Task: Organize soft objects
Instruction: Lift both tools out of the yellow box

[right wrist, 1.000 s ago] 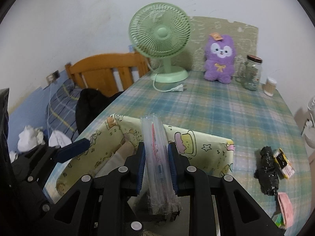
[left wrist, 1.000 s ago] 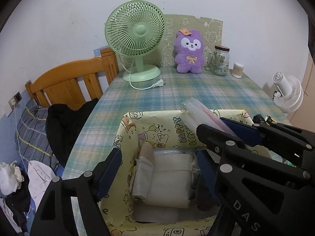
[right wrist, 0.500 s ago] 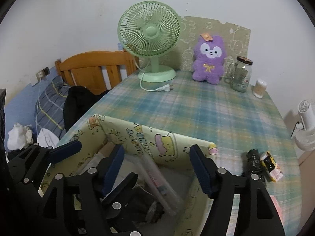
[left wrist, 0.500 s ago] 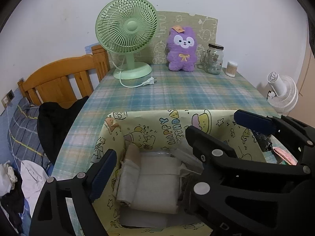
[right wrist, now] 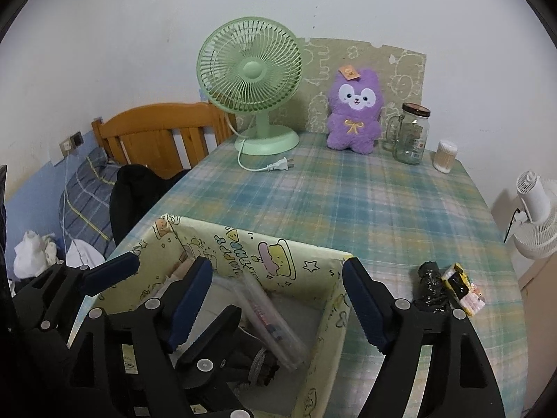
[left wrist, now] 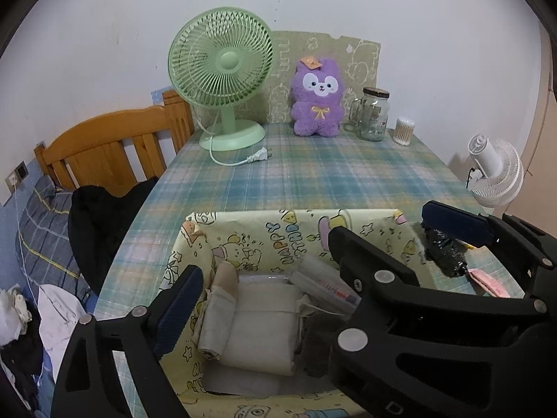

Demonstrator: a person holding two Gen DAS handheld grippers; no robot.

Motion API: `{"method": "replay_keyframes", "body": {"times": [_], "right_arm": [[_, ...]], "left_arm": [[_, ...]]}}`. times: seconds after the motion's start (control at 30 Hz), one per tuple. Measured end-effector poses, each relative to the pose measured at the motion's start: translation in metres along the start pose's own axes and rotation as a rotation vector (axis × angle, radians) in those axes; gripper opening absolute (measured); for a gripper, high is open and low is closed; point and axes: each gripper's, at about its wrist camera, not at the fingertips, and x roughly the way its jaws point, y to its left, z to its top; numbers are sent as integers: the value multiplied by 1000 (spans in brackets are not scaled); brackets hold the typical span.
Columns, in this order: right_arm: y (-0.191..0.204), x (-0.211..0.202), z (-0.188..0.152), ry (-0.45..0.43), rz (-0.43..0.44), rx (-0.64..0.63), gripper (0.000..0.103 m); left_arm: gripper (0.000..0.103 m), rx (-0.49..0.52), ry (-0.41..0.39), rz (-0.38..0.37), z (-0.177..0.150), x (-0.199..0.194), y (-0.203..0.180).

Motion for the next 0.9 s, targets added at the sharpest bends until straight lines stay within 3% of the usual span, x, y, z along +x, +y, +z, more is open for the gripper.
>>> {"method": "replay_keyframes", "body": {"times": [0.53,0.9], "right_arm": [[-12,-54,2,-96,-38,26,93],[-26,-87,-2,-142,-53,47,94]], "left_arm": [[100,19,-95,6,6,-45,-25],[100,33,-138,17,5,-70,-47]]}}
